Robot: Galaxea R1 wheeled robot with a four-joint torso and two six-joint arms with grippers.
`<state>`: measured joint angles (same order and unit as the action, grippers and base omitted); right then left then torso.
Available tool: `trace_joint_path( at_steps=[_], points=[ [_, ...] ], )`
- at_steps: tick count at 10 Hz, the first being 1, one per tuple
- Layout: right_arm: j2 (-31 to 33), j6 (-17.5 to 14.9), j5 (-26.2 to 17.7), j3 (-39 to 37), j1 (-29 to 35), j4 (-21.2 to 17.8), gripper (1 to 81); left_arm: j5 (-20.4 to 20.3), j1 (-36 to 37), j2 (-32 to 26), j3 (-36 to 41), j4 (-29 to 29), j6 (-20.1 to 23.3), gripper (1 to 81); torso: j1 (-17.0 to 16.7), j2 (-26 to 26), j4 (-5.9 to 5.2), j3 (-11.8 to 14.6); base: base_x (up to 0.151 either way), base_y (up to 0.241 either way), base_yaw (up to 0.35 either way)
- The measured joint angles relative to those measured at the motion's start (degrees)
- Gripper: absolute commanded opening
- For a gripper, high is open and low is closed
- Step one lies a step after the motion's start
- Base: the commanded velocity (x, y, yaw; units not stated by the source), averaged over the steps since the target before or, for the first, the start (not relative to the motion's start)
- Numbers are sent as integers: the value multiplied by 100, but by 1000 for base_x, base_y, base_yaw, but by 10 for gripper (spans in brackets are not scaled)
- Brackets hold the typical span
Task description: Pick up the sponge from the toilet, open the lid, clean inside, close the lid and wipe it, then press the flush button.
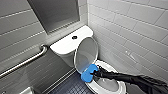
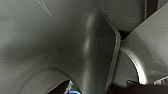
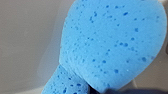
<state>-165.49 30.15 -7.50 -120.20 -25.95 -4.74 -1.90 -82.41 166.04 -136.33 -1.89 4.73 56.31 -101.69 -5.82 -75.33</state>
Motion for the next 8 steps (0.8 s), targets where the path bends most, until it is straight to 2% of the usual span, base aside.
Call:
trace_joint_path(
  at_steps=[2, 3, 5, 8],
  points=[
    [22, 20, 315, 2, -279, 0, 10, 1, 0, 0, 2, 0, 0, 811, 0, 0, 0, 0, 0, 0, 0],
    [129, 22, 336, 145, -312, 0, 10, 0, 2, -2, 2, 0, 0, 811, 0, 0, 0, 0, 0, 0, 0],
    [545, 35, 144, 733, -434, 17, 10, 0, 0, 1, 2, -1, 0, 811, 0, 0, 0, 0, 0, 0, 0],
    [1548, 37, -27, 1602, -621, 37, 10, -2, 0, 34, 6, -1, 1, 811, 0, 0, 0, 0, 0, 0, 0]
  ],
)
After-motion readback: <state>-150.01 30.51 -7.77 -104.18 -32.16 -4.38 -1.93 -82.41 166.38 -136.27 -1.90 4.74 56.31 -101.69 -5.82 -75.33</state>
